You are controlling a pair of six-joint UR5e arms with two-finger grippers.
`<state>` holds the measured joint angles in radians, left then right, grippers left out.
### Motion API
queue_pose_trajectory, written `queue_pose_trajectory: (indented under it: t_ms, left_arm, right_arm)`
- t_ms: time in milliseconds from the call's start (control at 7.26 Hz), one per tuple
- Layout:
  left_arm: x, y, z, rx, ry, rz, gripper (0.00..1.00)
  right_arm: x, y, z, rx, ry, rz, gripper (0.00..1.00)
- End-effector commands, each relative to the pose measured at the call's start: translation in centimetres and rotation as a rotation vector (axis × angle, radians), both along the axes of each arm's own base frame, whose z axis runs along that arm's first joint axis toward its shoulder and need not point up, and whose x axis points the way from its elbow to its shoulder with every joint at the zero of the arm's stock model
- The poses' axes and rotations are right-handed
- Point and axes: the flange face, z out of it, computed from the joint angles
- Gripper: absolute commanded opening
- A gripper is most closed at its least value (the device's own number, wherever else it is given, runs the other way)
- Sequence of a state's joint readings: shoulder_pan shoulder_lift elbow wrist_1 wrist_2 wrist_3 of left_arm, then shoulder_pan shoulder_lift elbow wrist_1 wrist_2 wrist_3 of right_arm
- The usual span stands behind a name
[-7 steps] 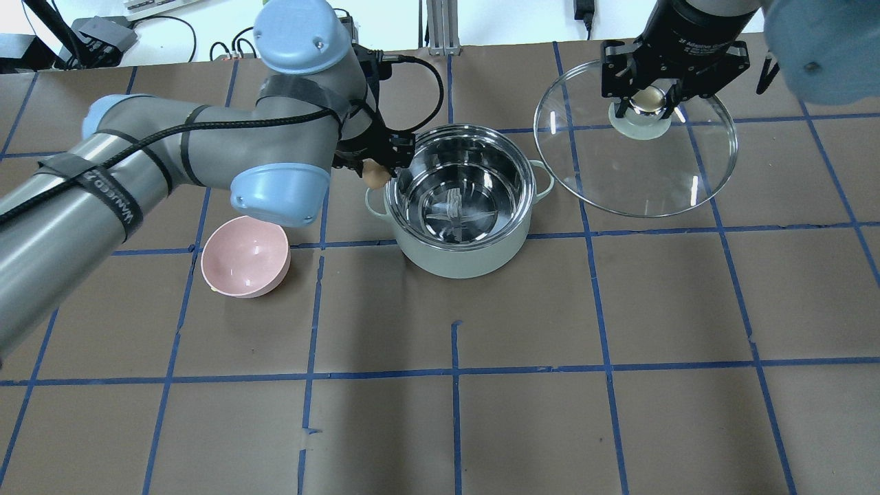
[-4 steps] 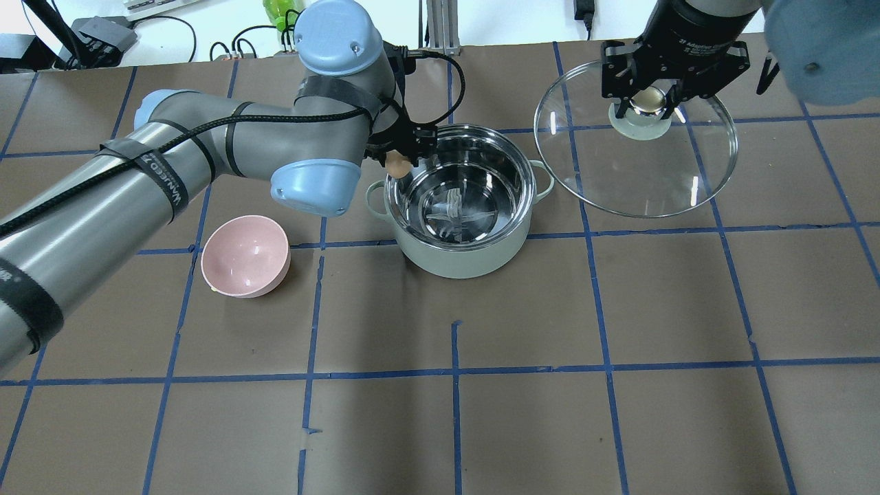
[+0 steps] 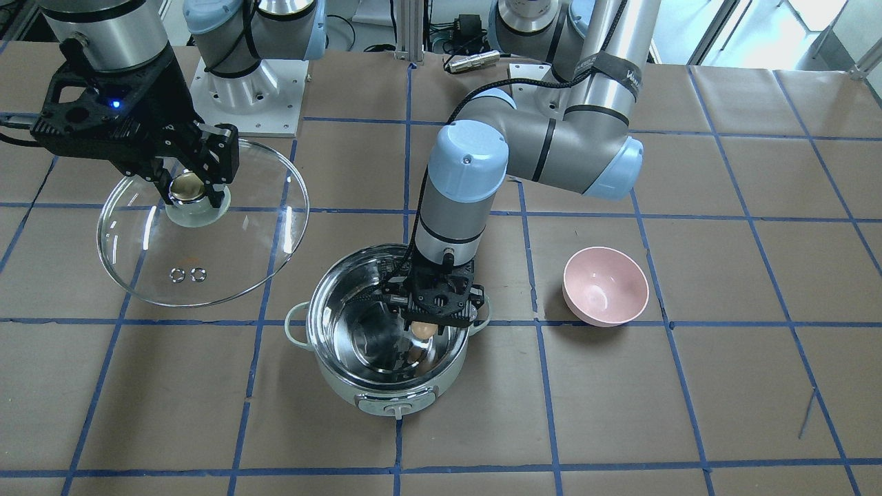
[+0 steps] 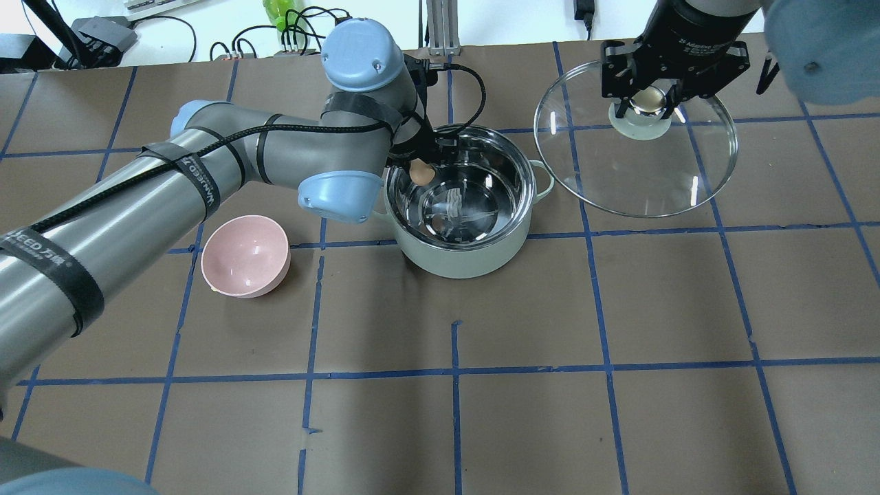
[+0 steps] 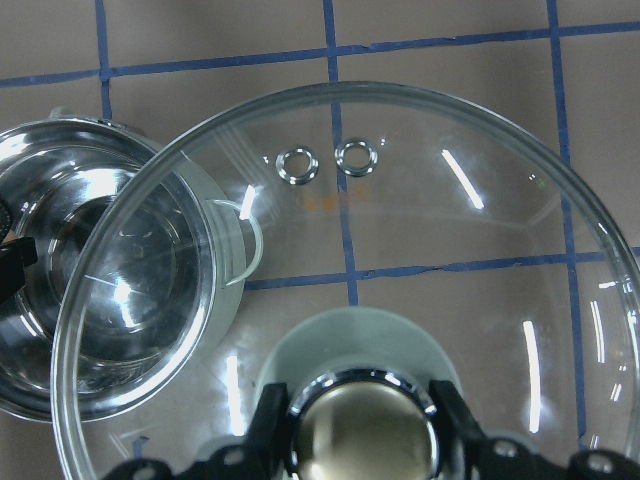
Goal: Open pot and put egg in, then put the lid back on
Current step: 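Carry the egg over the open pot and lower it inside with the left gripper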
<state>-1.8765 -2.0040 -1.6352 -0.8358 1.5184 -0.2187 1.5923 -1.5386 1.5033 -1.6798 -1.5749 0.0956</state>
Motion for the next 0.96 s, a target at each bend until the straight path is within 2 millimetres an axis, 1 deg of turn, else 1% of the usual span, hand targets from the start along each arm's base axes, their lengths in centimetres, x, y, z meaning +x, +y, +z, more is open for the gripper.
queue_pose_trajectory:
  t_ms: [0,138,276,413,551,827]
  left_arm:
    - [-0.4,-0.1,-1.1,-0.005,-0.005,-0.010,0.28]
    - [-0.5,-0.4,-1.3,-0.032,0.003,-0.013,0.30]
    - [-0.5,-0.5,-1.6,-0.027,0.002,-0.011,0.45]
    - [-0.5,-0.4,-1.7,-0.026,0.002,-0.011,0.67]
    - [-0.5,-0.4,-1.6,-0.027,0.001,-0.016,0.75]
    - [-0.2,-0.4,2.0,-0.081,0.002,-0.016,0.83]
  right_arm:
    - [0.0,0.1,0.1,0.000,0.001,0.000,0.02]
    - [0.0,0.2,0.0,0.014,0.000,0.004,0.02]
    - [0.0,0.1,-0.1,0.015,-0.001,0.008,0.02]
    - [0.0,0.1,-0.1,0.017,-0.001,0.010,0.02]
    - [0.0,0.2,-0.1,0.019,-0.001,0.010,0.02]
    - [0.0,0.1,-0.1,0.017,-0.001,0.010,0.02]
